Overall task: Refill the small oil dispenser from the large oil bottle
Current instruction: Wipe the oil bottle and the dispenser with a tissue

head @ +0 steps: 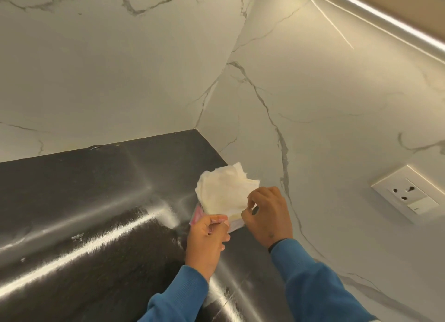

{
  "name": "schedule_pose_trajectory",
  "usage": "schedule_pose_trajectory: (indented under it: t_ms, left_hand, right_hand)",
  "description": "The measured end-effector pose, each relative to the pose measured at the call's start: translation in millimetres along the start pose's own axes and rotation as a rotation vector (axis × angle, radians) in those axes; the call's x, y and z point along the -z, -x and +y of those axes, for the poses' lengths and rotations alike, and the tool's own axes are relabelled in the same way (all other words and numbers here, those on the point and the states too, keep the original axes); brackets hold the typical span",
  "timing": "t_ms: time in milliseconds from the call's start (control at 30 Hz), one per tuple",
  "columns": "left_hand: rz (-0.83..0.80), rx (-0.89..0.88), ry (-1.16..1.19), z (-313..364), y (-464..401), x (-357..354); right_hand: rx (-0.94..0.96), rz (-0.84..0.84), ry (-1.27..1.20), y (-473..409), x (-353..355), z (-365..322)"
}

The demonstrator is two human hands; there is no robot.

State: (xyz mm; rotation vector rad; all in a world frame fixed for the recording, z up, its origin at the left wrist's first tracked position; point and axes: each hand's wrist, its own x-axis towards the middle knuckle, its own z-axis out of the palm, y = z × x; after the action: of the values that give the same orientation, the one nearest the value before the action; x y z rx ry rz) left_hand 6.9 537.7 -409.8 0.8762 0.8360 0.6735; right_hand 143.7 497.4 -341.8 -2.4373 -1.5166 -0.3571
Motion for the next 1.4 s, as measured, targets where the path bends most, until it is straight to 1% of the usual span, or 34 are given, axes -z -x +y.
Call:
schedule_pose_trajectory:
  t_ms: [67,133,233,300,467,700,867,1000,1067,1167,1267,1333,1400]
  left_hand:
    - [0.013,-0.039,-0.035,1,1,-3]
    - [0.032,-0.1,-0.126,1,-2,-4]
    - [0.025,-0.127,-0.293,0,-6,-4]
    - [0.043,-0.155,-0.378,-2,-10,-2]
    - [0.068,-0.193,-0.498,-12,-12,2]
    - [0.04,-0.229,-0.507,-18,-9,5]
    - [0.026,-0.221,-0.455,-11,-5,6]
    - [0.055,-0.265,-0.378,1,10,1]
    - [0.05,-0.274,-0.263,9,22,-2]
    - [0.003,-0.231,0.046,25,51,-5]
    - [-0.074,-0.186,0.194,34,80,-6]
    - [-0.137,-0.169,0.184,36,94,-8]
    - [-0.157,-0.153,0.11,32,105,-13]
  right_hand:
    - [-0.026,-0.055,-0.011,0,7,1]
    - [-0.069,-0.111,-0.016,2,11,0]
    - [-0.127,-0.146,-0.027,5,16,-4]
    - [-0.125,-0.153,-0.024,6,19,-7]
    - [-0.108,-0.078,-0.03,8,27,-14]
    - [-0.095,0.058,-0.093,9,43,-14]
    - [-0.09,0.164,-0.094,8,62,-18]
    - [-0.064,0.213,-0.096,9,82,-23]
    - [-0.071,0.256,-0.113,13,93,-25]
    - [-0.138,0.31,-0.193,23,111,-27]
    - [-0.24,0.364,-0.301,40,128,-25]
    - [-0.283,0.392,-0.376,54,137,-23]
    - [-0.332,0.421,-0.434,73,144,-18]
